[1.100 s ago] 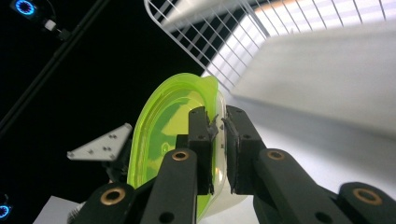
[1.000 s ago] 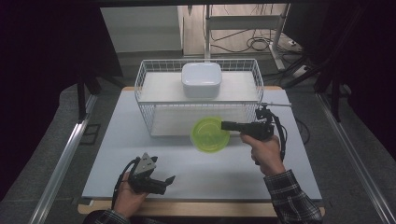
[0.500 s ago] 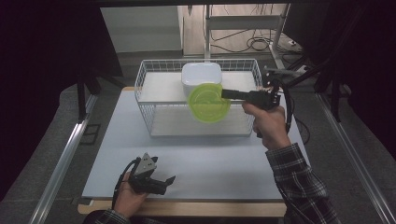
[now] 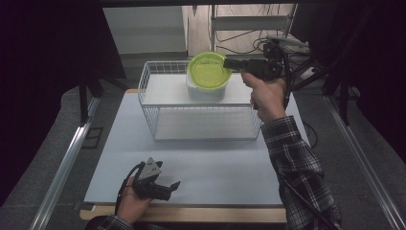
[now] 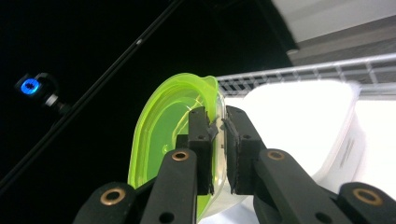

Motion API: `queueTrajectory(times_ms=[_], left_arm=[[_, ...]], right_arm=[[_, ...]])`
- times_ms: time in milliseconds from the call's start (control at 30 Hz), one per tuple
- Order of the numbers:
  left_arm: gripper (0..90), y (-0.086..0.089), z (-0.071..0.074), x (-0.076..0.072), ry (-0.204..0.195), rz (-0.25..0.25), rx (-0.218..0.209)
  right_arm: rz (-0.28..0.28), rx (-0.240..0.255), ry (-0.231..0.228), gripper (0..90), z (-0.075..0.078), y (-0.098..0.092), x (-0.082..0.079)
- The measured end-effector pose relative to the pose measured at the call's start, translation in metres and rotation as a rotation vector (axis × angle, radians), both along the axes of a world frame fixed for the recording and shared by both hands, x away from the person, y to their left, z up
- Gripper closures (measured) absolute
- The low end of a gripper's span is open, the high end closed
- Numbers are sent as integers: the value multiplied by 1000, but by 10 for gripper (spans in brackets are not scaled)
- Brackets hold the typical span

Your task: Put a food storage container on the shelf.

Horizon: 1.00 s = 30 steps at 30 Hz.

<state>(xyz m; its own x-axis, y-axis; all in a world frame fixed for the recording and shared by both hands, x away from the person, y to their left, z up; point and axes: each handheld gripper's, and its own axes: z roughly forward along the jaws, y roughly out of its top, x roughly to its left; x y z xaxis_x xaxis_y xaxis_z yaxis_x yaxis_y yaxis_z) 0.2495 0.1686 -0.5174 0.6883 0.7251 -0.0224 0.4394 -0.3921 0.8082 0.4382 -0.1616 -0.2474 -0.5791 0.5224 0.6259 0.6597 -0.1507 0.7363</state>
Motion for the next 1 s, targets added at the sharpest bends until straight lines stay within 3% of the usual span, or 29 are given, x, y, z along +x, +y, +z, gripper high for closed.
queueTrajectory(times_ms=[233, 533, 667, 833, 1000], left_arm=[[41, 0, 0, 0, -1, -6, 1], [42, 0, 0, 0, -4, -10, 3], [43, -1, 0, 0, -3, -13, 4], [43, -1, 0, 0, -3, -15, 6], [44, -2, 0, 0, -1, -18, 10]], right_arm=[[-95, 5, 34, 820, 0, 14, 21], [-198, -1, 91, 817, -13, 21, 34], [-208, 12, 86, 805, -16, 20, 37], [-238, -32, 70, 731, -17, 25, 38], [-239, -43, 67, 696, -17, 26, 38]])
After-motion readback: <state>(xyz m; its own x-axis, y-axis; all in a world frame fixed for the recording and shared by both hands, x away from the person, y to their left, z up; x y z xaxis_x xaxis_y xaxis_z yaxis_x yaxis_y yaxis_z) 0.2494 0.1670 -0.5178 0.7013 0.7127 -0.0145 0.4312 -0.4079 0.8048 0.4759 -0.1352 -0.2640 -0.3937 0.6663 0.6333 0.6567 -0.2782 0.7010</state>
